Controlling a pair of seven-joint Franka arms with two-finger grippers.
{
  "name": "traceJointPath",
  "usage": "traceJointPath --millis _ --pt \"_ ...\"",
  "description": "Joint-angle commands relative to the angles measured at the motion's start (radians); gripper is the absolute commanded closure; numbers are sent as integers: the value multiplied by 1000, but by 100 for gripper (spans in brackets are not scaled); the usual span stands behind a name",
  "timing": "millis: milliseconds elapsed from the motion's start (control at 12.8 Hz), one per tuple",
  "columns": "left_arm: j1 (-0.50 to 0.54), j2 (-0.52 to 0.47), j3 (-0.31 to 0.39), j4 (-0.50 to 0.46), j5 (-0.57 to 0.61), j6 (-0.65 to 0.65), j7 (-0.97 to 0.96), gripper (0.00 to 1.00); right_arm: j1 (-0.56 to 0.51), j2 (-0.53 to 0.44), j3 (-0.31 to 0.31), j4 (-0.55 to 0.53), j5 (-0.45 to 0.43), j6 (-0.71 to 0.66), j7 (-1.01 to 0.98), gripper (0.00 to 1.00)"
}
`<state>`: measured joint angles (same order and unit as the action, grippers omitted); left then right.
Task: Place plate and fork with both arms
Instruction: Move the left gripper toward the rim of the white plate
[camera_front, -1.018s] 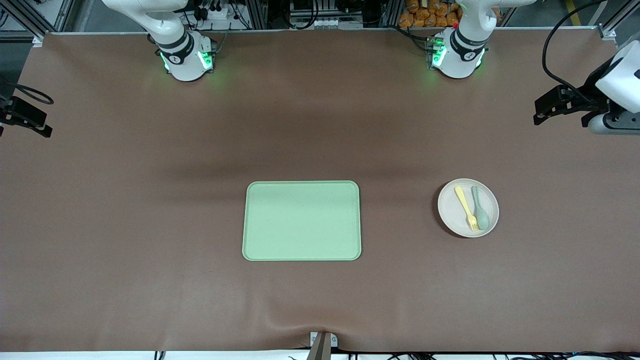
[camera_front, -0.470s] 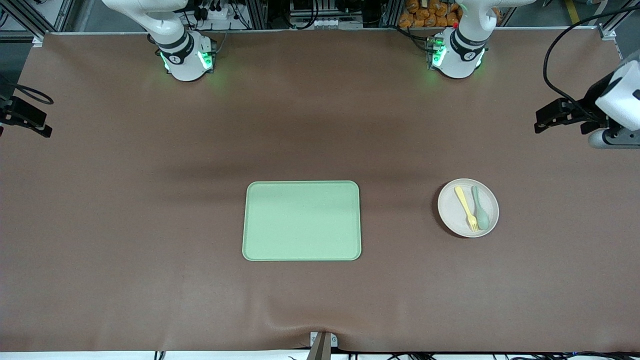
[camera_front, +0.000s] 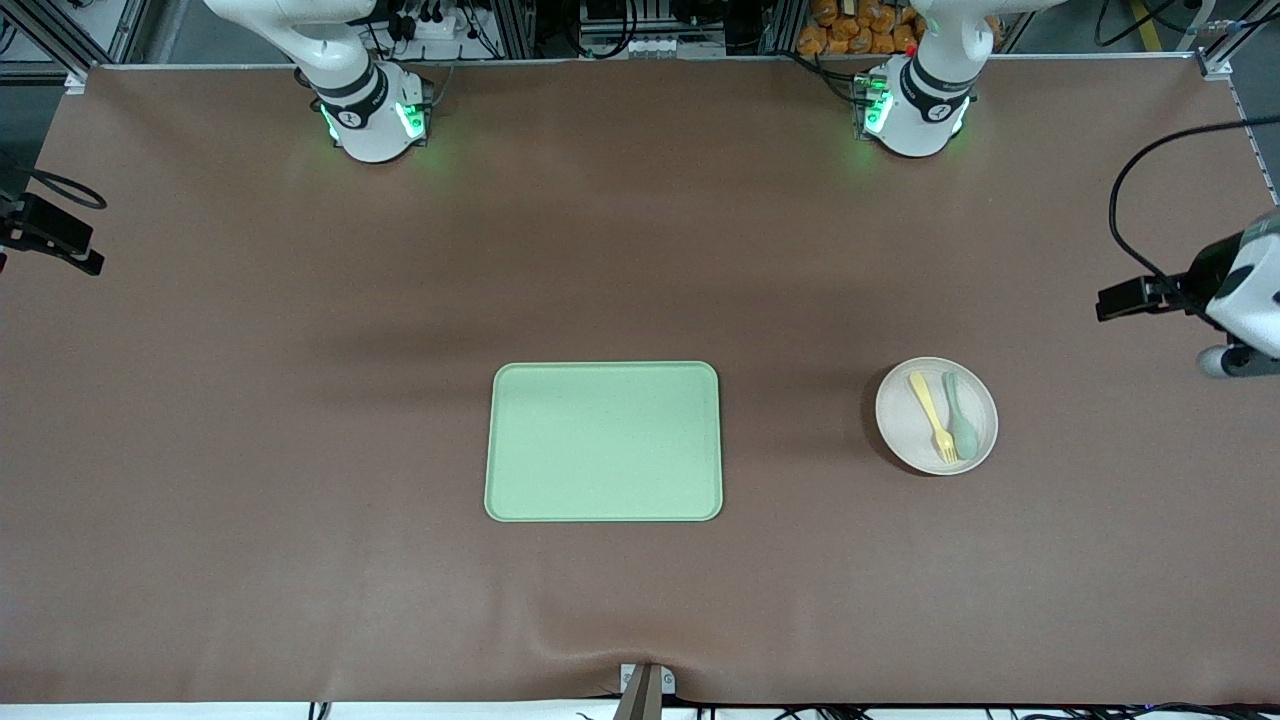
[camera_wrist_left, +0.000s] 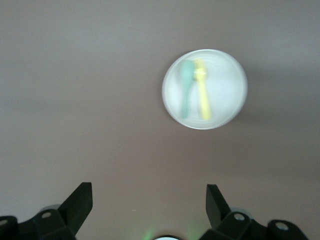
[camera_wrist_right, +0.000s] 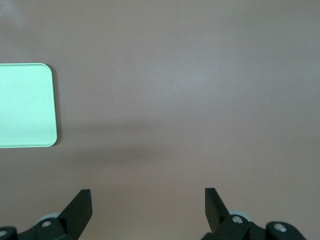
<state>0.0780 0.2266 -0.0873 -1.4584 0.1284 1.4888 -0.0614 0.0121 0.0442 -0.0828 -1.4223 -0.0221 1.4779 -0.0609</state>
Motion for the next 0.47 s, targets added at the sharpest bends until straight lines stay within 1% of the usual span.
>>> traceJointPath --millis 0,235,392 --pt "-6 57 -6 16 97 10 -6 0 -24 10 15 20 13 -10 7 0" --pt "26 82 -6 16 97 27 -5 0 -24 10 15 20 13 -11 7 0" --pt "71 137 -6 16 96 73 -5 0 -24 10 15 20 14 -13 7 0"
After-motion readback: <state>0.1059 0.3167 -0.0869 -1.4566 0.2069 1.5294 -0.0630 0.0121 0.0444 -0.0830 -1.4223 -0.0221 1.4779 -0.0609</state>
